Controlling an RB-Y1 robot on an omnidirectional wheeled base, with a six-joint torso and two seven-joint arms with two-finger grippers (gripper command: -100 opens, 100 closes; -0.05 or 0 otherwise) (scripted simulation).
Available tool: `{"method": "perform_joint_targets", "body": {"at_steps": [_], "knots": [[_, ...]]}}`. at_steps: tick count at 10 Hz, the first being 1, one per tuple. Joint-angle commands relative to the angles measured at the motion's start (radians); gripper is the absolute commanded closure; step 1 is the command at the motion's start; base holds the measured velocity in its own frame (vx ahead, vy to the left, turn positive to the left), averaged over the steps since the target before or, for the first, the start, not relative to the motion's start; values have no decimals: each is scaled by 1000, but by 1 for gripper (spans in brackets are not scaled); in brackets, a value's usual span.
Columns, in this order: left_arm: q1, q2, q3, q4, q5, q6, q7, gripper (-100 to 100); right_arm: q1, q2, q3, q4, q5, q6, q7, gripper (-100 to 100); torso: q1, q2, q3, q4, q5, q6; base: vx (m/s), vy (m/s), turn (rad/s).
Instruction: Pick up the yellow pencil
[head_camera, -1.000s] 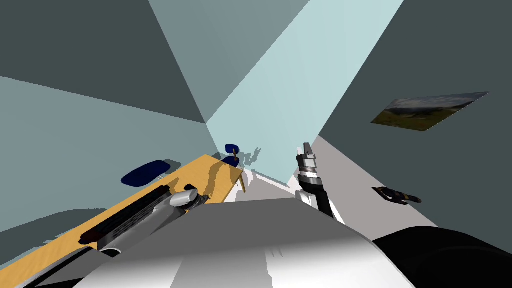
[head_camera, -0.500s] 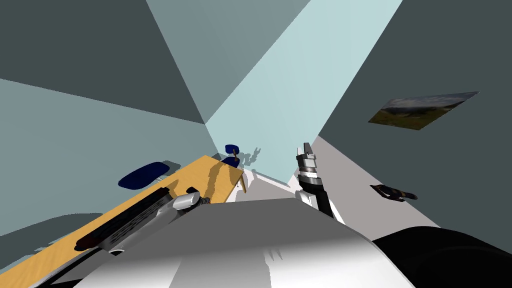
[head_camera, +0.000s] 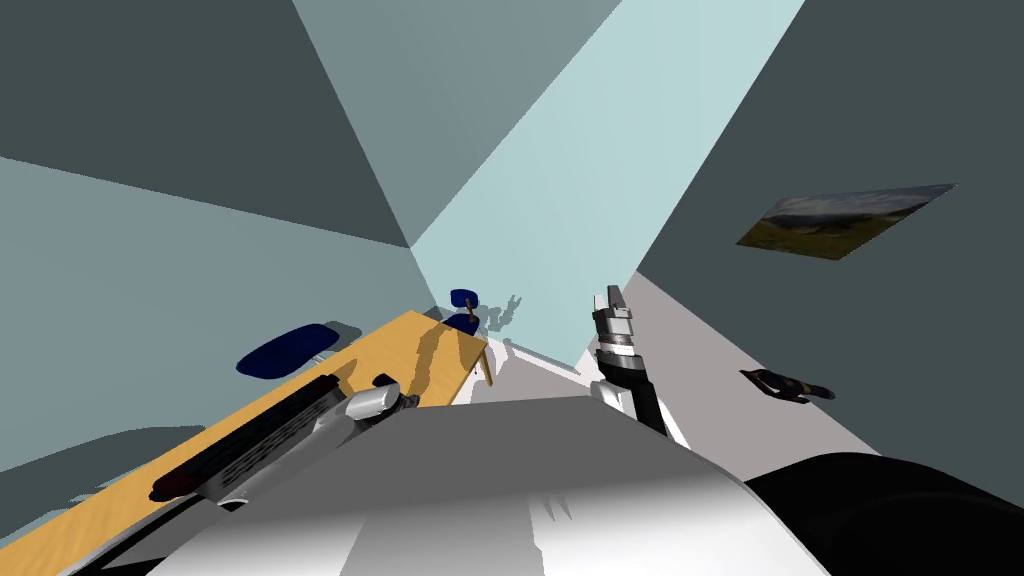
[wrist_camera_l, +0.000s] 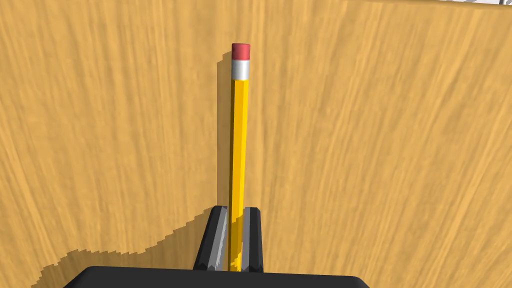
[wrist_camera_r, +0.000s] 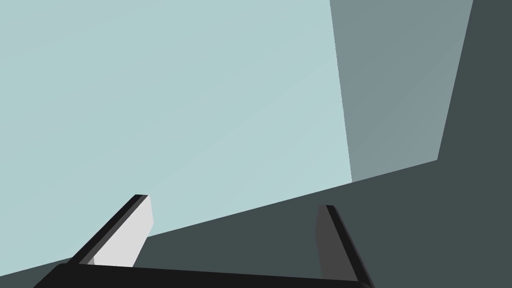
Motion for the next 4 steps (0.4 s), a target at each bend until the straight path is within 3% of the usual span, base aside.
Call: {"method": "perform_joint_targets", "body": {"at_steps": [1, 2, 3, 4], "knots": [[-6, 33, 4, -26, 24, 27, -4, 100, 0, 0, 0, 0, 0, 0, 0, 0, 0, 0, 0, 0, 0, 0, -9, -40, 81], [-9, 54, 6, -42, 40, 44, -9, 100, 0, 0, 0, 0, 0, 0, 0, 0, -2, 1, 0, 0, -1, 0, -19, -75, 75], [1, 46, 6, -48, 27, 35, 1, 100, 0, 0, 0, 0, 0, 0, 0, 0, -5, 1, 1, 0, -1, 0, -9, -35, 15], [1, 49, 6, -51, 29, 40, 2, 0, 0, 0, 0, 0, 0, 0, 0, 0, -3, 1, 1, 0, -1, 0, -2, -7, -1]]}}
